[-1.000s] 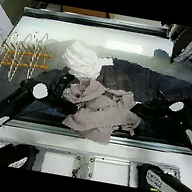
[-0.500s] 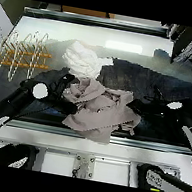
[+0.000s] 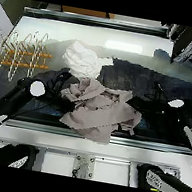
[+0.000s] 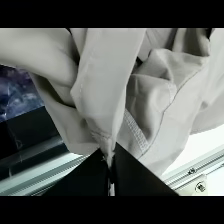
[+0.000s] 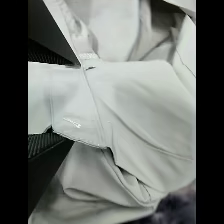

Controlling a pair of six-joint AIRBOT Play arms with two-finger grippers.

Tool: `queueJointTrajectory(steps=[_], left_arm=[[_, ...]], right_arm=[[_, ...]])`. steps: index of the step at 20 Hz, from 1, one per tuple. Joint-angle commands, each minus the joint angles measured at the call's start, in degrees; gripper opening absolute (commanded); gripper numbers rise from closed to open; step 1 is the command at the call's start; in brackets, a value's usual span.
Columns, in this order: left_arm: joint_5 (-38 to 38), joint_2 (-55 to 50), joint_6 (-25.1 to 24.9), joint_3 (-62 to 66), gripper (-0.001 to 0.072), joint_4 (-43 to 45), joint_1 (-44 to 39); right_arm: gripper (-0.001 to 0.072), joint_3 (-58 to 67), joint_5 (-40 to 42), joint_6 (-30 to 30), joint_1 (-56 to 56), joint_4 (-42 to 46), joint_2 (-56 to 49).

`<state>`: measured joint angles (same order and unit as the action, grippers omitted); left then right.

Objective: Fold the clothes and pants, and hang the long-sleeved shirts on hangers.

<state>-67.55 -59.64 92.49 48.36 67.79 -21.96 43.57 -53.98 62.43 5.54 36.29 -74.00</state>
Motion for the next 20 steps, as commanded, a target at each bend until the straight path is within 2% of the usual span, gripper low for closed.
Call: queueJointTrajectory(steps=[1, 8, 11, 13, 14, 17, 18, 20], left_arm=[[-0.1, 0.0, -0.1, 0.0, 0.0014, 0.0, 1.5], [0.1, 0.0, -0.1, 0.0, 0.0014, 0.0, 1.5], [0.1, 0.0, -0.1, 0.0, 0.0013, 0.1, 1.5], [-0.9, 0.0, -0.1, 3.5, 0.0013, 1.9, 2.4], [-2.1, 0.0, -0.1, 7.5, 0.0013, 2.0, 4.0], [-2.3, 0.0, -0.1, 26.9, 0.0014, -0.7, 8.9], [-0.9, 0.0, -0.1, 34.2, 0.0013, -2.1, 9.6], [2.9, 0.0, -0.1, 49.5, 0.0013, -4.6, 9.6]], right_arm=[[0.0419, 0.2, -0.8, 0.5, -2.9, 1.2, 0.2], [0.0403, 0.2, 7.3, 1.0, -8.9, 1.0, -3.3], [0.0014, 0.5, 10.1, 1.0, -9.0, 1.1, -3.0], [0.0013, 4.8, 6.7, 3.0, -7.5, 4.6, -1.1], [0.0012, 9.7, 2.6, 6.2, -6.4, 9.5, 0.4], [0.0012, 33.9, -12.1, 19.1, -5.8, 30.5, 5.1], [0.0012, 42.9, -15.5, 21.1, -5.9, 33.5, 6.1], [0.0012, 57.9, -17.2, 22.1, -6.3, 32.9, 8.1]])
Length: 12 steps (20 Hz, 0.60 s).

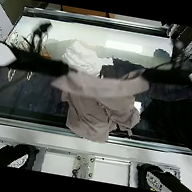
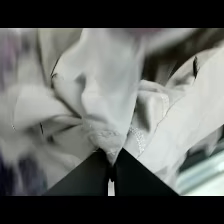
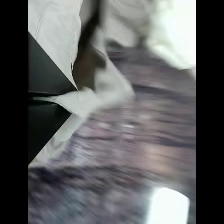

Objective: Fold the clothes and pants, and hang the long-sleeved shirts on hangers.

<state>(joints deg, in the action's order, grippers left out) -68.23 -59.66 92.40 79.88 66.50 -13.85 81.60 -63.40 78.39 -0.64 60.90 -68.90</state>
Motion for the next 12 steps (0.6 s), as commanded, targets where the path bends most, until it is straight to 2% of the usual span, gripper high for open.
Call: queueJointTrajectory(steps=[1, 4, 6, 10, 12], left_arm=[[5.1, 0.1, 0.0, 24.4, 0.0013, -4.9, 1.0], [7.4, 0.1, 0.0, 40.9, 0.0014, -5.0, -3.1], [11.1, 1.8, 0.0, 43.9, 0.0013, -5.0, -7.3], [27.6, 11.4, 0.0, 30.2, 0.0013, -4.5, -15.7], [31.3, 14.4, 0.0, 25.1, 0.0013, -4.5, -17.0]], right_arm=[[0.0013, 25.6, -7.7, 6.1, -0.7, 7.9, 4.1], [0.0012, 35.9, -4.9, 6.6, -2.4, 5.8, 9.5], [0.0012, 36.0, -0.2, 6.6, -2.5, 3.9, 14.3], [0.0013, 36.0, 3.7, 7.4, -2.5, 4.0, 20.5], [0.0012, 36.0, 3.8, 7.5, -2.5, 4.0, 21.3]])
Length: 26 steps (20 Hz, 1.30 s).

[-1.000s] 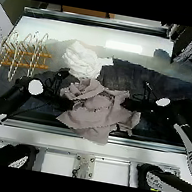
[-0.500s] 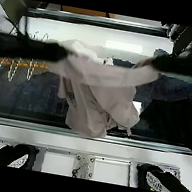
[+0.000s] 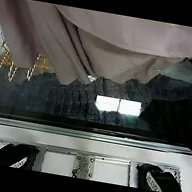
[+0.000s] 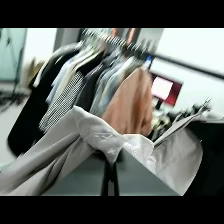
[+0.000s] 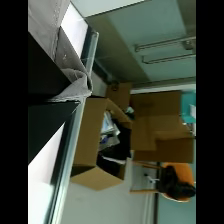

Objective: Fold the clothes and pants, and hang the long-sleeved shirts on hangers.

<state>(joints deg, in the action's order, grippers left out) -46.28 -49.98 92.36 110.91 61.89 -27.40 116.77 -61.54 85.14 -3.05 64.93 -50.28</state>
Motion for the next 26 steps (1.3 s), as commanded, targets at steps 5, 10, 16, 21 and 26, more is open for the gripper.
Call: queueJointTrajectory(steps=[5, 10, 16, 21, 26], left_arm=[[-1.0, 7.3, 2.2, -16.5, 0.0013, 0.1, 1.7], [-36.7, 3.1, 6.0, -33.9, 0.0013, 0.0, 13.4], [-27.6, -0.4, 1.4, -60.8, 0.0258, -0.2, 14.9], [-26.8, -10.6, -0.7, -58.2, 0.0572, -0.5, 21.4], [-23.8, -11.7, -5.3, -68.9, 0.0571, -5.6, 21.7]], right_arm=[[0.0012, -1.0, -3.0, 4.1, -0.1, 0.0, -0.1], [0.0012, -11.9, -19.2, 3.7, -0.3, 4.2, -8.0], [0.0012, -39.7, -13.0, 3.2, -2.6, 6.2, -9.9], [0.0013, -46.6, -12.2, 3.2, -2.6, 6.2, -11.4], [0.0013, -46.6, -11.7, 3.2, -2.6, 6.2, -11.3]])
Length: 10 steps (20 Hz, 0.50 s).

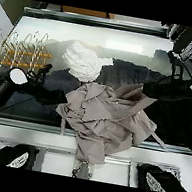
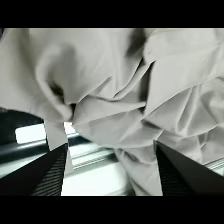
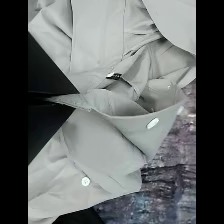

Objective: Fold the clothes and pants, and hang the long-sleeved shirts on hangers.

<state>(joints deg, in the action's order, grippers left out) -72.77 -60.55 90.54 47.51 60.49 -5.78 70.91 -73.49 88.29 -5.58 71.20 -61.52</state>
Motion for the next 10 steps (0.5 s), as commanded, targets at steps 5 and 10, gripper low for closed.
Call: queueJointTrajectory(steps=[5, 10], left_arm=[[17.7, -1.4, -11.0, -10.2, 0.0570, -18.5, -7.3], [19.8, -11.7, -11.3, -5.8, 0.0571, -18.0, -14.1]], right_arm=[[0.0013, -0.8, 0.2, 0.1, -0.1, -0.1, -0.1], [0.0014, -0.8, 0.1, 0.1, -0.1, -0.2, -0.1]])
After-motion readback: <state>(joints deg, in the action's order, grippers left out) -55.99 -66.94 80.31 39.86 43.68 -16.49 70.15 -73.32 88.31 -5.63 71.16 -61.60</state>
